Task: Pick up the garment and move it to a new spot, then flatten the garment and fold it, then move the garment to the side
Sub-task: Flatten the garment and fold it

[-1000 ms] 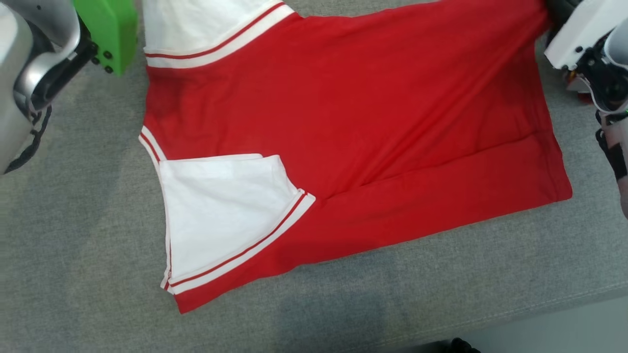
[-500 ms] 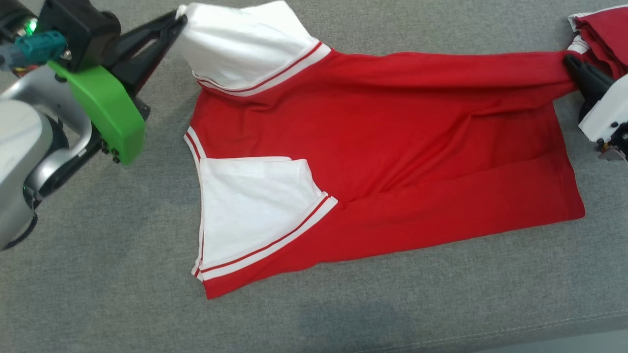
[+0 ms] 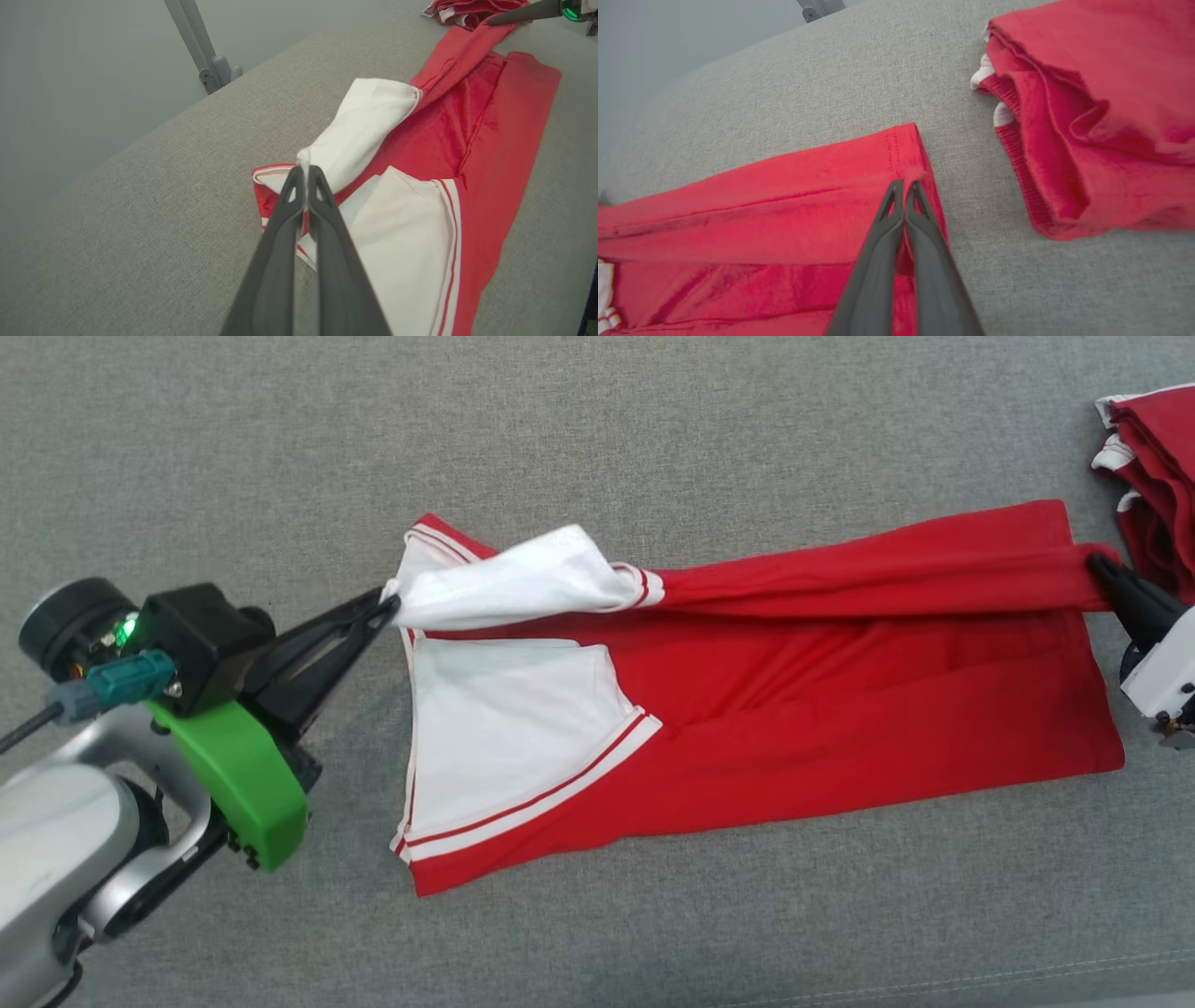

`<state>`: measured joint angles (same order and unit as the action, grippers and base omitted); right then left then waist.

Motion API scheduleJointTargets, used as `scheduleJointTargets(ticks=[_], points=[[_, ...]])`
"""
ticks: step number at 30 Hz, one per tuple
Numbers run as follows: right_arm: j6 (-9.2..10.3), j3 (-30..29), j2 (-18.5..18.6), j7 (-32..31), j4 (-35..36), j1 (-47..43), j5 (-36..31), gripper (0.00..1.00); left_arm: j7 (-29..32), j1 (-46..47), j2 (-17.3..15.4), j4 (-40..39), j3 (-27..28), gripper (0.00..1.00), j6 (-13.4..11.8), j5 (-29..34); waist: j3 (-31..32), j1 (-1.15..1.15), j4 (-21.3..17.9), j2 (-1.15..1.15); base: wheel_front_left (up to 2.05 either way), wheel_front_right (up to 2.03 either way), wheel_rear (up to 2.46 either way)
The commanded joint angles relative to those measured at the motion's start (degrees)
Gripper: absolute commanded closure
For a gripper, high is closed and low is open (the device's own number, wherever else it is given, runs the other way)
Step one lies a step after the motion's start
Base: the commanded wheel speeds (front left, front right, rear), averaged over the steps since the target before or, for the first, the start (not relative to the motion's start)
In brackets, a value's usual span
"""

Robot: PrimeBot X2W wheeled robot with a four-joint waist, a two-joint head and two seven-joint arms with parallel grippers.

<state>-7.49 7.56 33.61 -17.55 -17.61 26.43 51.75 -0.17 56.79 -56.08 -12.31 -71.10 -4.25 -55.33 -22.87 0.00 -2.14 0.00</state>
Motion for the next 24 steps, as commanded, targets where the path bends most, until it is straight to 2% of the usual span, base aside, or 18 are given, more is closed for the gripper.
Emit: scheduleJointTargets(ticks=[1,6,11,18,22,23,24], points=[[0.02,-0.6,0.5,0.2,0.4,-1.5,0.1,1.0,-0.6,-1.8,-0.8,-1.3,-0.1,1.0,-1.0,-0.8,0.2,0.0,0.1,0.0,0.0,0.0,0.0],[0.02,-2.1,0.6,-0.4,1.2,-4.8,-0.4,1.0,-0.6,-5.9,-2.1,-4.3,-0.8,1.0,-2.9,-1.7,0.7,0.0,0.5,0.0,0.0,0.0,0.0],[0.02,-2.9,-0.3,-1.3,1.4,-6.7,-0.7,1.0,-0.9,-9.2,-1.2,-4.5,-1.2,1.0,-4.5,-2.1,0.3,0.0,0.6,0.0,0.0,0.0,0.0],[0.02,-3.2,-2.6,-2.4,-0.3,-6.7,-2.1,1.0,-2.0,-13.0,2.7,-0.6,-1.6,1.0,-5.6,-2.0,-0.3,0.0,0.4,0.0,0.0,0.0,0.0],[0.02,-2.9,-3.5,-2.3,-1.5,-6.7,-2.7,1.0,-2.6,-14.9,5.3,2.2,-1.7,0.99,-7.2,-2.4,0.1,0.0,0.4,0.0,0.0,0.0,0.0],[0.02,-2.8,-3.7,-2.0,-1.8,-6.9,-2.8,1.0,-3.1,-15.4,5.9,2.9,-1.5,0.81,-7.5,-3.0,0.4,0.0,0.4,0.0,0.0,0.0,0.0],[0.02,-2.6,-4.0,-1.8,-2.1,-7.1,-2.8,0.97,-3.8,-16.0,6.6,3.5,-1.2,0.52,-7.8,-3.9,0.7,0.0,0.4,0.0,0.0,0.0,0.0]])
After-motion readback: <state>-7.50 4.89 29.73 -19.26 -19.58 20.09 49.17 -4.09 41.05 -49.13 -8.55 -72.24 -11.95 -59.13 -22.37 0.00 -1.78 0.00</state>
